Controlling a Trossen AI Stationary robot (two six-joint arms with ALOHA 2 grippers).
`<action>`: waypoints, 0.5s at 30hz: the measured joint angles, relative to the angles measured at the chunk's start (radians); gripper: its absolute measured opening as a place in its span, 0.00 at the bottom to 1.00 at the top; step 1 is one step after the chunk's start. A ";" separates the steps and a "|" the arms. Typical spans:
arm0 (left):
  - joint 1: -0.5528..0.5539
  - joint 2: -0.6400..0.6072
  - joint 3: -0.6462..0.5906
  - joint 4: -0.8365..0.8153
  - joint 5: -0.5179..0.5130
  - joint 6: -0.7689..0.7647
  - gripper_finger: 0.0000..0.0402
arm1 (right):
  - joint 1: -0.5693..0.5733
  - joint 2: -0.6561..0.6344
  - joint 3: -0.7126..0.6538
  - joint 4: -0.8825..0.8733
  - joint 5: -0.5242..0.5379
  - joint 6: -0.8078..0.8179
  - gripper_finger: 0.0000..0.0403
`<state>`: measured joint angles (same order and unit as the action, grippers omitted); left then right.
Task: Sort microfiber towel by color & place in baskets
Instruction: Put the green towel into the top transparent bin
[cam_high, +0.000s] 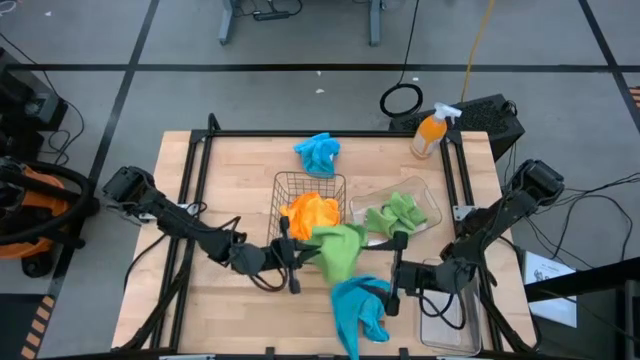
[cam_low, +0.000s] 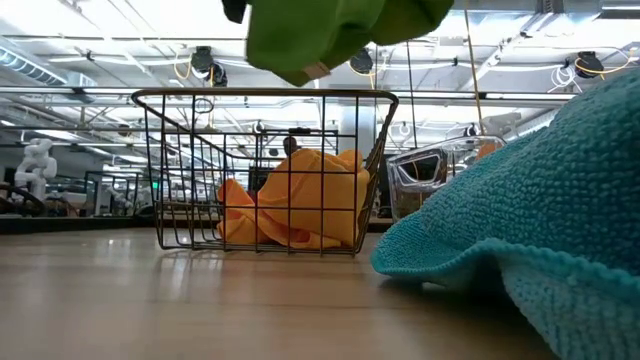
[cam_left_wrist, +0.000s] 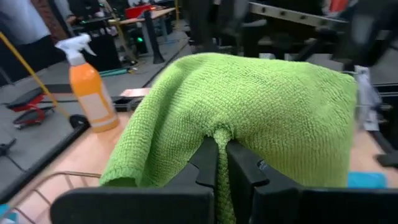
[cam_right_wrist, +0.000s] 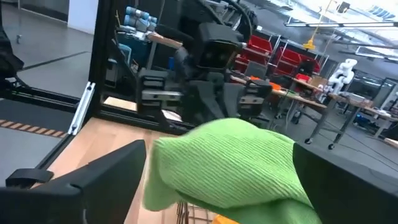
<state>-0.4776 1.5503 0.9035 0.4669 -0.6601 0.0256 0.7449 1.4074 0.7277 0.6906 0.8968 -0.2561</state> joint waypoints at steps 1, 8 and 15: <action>0.011 0.001 0.000 0.010 0.000 0.007 0.04 | -0.003 0.002 0.000 0.002 0.001 -0.003 0.98; 0.070 0.001 0.001 0.076 0.022 0.017 0.04 | -0.045 0.002 0.000 0.002 0.050 0.008 0.99; 0.094 0.001 0.001 0.096 0.059 0.036 0.04 | -0.113 0.002 0.000 0.002 0.118 -0.019 0.98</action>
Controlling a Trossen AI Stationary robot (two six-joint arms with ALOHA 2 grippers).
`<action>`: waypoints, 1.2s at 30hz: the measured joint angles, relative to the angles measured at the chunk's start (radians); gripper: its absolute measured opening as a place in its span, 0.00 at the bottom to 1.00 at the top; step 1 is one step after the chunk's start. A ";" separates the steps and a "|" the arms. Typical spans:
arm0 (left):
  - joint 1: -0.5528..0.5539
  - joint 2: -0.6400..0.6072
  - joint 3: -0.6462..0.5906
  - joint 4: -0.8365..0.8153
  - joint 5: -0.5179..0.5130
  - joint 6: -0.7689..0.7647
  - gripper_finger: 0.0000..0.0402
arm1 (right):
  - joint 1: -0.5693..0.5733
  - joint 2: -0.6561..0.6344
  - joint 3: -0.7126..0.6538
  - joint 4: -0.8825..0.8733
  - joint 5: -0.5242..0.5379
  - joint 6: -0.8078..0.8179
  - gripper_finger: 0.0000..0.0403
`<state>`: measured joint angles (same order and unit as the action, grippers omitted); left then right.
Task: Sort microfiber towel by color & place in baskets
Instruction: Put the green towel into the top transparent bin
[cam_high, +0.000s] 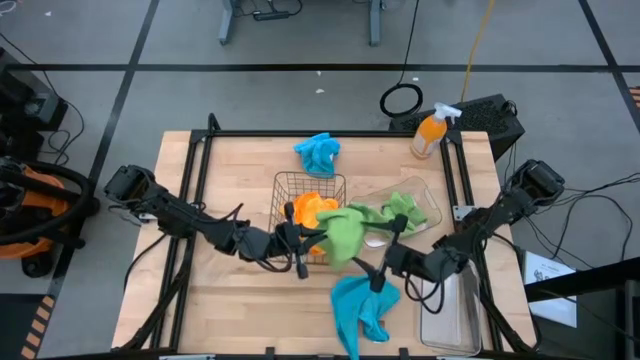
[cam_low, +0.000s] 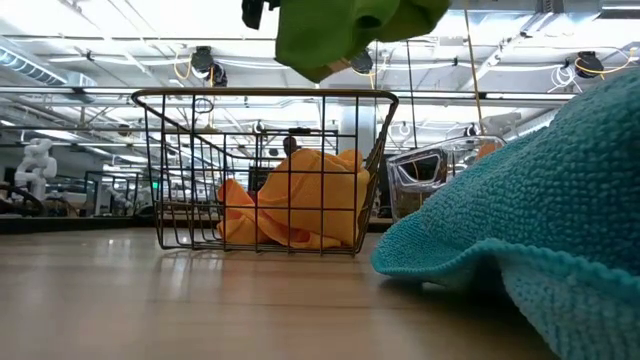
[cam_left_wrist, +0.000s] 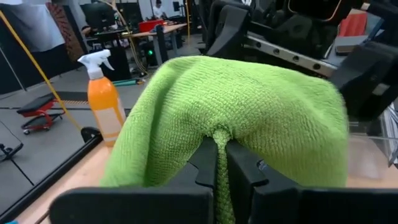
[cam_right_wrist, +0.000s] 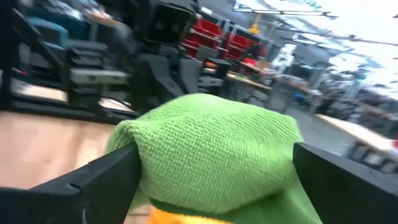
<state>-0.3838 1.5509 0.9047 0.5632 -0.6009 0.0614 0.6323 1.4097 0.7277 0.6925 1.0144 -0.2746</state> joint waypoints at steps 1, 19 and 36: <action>0.004 0.000 0.000 0.000 0.002 0.003 0.04 | -0.011 0.000 0.000 0.000 -0.029 0.024 0.98; 0.027 0.000 0.000 0.063 0.172 0.059 0.04 | -0.116 0.051 0.000 0.015 -0.159 0.168 0.87; 0.030 0.000 0.000 0.071 0.182 0.130 0.06 | -0.108 0.008 0.000 -0.030 -0.198 0.060 0.04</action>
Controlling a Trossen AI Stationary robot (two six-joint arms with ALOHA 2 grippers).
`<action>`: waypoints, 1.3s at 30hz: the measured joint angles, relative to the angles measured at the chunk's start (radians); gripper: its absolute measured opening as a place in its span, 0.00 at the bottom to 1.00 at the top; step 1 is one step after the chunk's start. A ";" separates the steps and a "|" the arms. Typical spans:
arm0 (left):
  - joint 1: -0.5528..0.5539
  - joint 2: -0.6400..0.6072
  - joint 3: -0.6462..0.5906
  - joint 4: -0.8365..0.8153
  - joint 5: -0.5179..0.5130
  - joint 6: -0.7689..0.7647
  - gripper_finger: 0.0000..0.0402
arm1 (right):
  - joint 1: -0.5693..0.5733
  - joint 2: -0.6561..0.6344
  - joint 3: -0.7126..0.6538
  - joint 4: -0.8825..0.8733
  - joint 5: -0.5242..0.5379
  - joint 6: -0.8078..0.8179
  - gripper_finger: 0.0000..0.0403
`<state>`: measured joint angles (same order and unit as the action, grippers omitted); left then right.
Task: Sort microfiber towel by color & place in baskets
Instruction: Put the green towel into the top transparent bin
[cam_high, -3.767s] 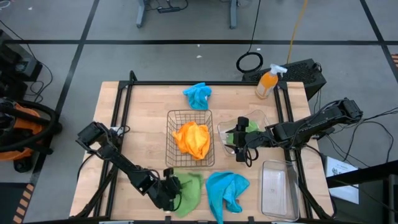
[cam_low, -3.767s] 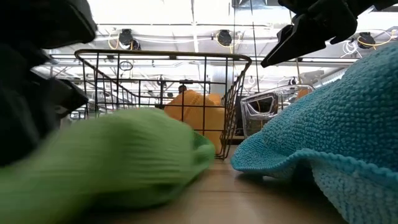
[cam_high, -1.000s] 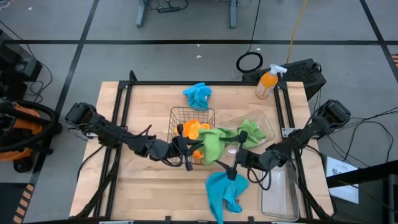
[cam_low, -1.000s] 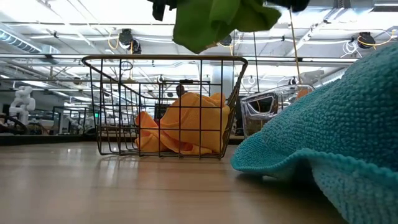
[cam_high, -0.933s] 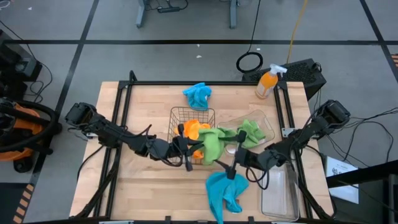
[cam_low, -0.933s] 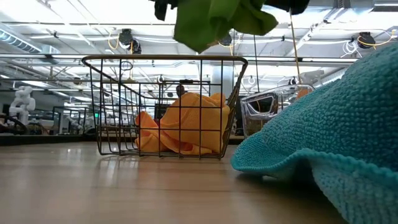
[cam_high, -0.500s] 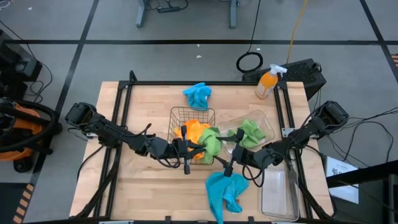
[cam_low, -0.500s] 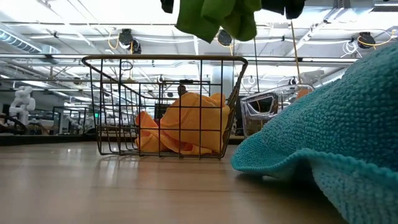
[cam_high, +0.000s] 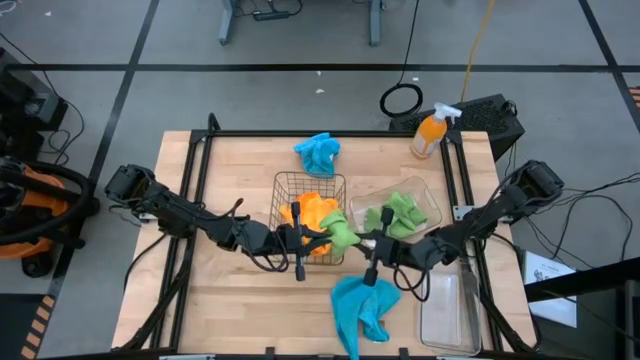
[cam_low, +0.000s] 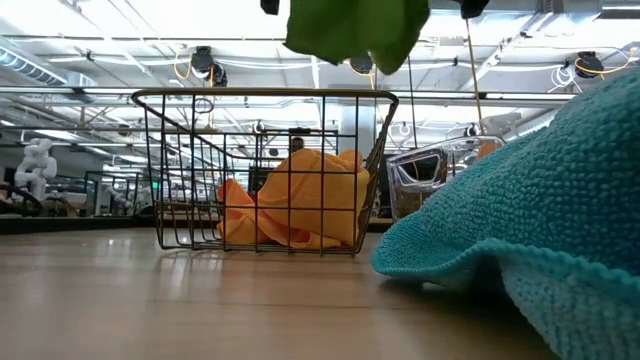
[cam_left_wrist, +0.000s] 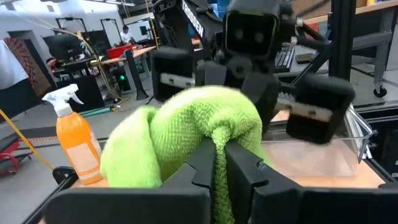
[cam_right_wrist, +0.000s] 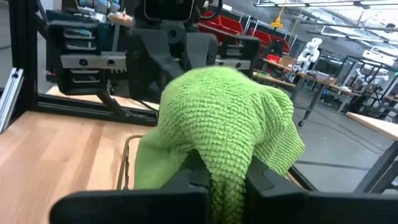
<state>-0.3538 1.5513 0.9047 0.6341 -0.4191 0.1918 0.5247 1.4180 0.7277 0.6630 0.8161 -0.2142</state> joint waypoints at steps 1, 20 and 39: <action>0.000 0.000 0.000 -0.006 0.000 -0.004 0.07 | 0.000 -0.016 0.000 -0.026 0.003 0.002 0.05; -0.007 0.000 0.000 -0.106 -0.090 -0.189 0.46 | -0.026 -0.459 0.001 -0.885 0.038 0.306 0.04; -0.046 0.000 0.000 -0.089 -0.090 -0.213 0.46 | -0.176 -0.504 0.001 -1.393 -0.129 0.626 0.04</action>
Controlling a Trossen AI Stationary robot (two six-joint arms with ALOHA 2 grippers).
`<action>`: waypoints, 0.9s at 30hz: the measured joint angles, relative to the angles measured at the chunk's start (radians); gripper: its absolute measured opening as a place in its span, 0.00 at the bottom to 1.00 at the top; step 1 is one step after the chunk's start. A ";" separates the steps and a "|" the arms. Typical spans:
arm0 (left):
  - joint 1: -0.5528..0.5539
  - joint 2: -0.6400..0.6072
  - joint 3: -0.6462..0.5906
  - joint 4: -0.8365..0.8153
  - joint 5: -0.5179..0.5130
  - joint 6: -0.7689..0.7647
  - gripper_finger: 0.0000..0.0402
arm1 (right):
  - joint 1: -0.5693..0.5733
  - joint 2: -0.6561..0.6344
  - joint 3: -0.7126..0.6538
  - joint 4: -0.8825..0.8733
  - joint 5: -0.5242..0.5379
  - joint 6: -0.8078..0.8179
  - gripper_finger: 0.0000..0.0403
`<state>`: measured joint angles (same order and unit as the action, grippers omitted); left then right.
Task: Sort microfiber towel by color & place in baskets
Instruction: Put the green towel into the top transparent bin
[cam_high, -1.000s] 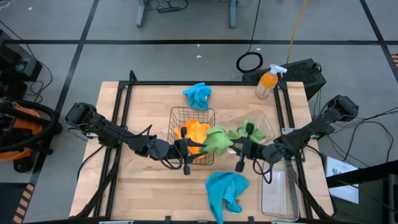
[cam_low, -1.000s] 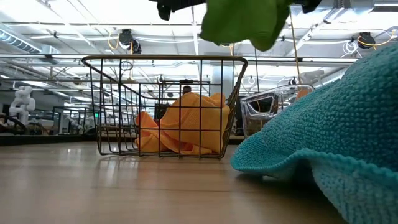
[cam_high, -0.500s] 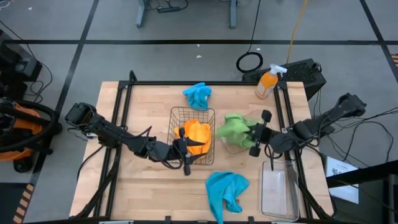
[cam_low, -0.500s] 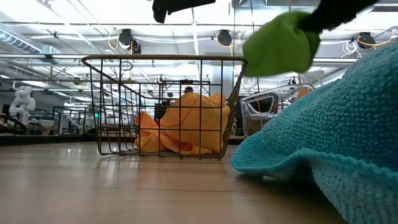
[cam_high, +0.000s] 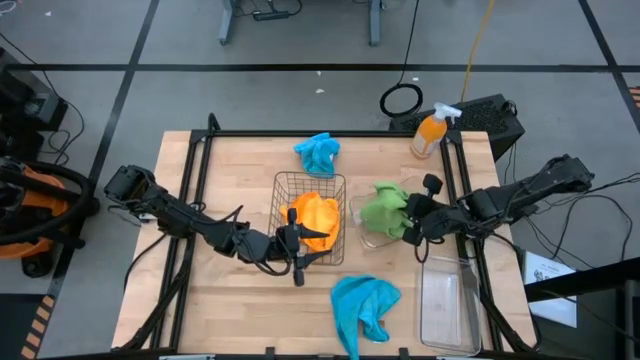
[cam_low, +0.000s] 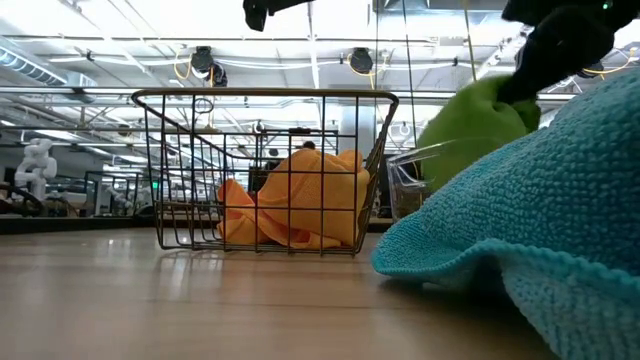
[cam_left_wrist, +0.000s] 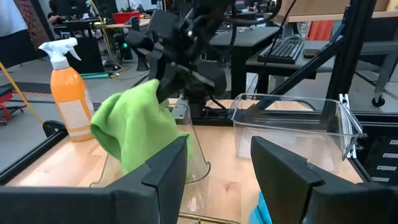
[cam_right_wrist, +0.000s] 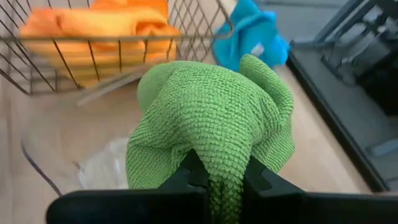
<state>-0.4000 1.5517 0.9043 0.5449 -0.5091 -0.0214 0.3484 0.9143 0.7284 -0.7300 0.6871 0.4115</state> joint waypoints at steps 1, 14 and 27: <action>0.000 0.000 0.000 0.000 0.000 0.000 0.46 | -0.011 0.007 0.000 -0.013 -0.017 0.011 0.04; 0.000 0.000 0.000 -0.002 0.000 0.000 0.46 | -0.152 0.116 0.000 -0.050 -0.221 0.068 0.04; 0.000 0.000 0.000 -0.005 0.001 -0.001 0.46 | -0.238 0.234 0.000 -0.058 -0.328 0.070 0.08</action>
<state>-0.4000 1.5517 0.9043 0.5404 -0.5085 -0.0223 0.1100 1.1484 0.7284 -0.7882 0.3589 0.4819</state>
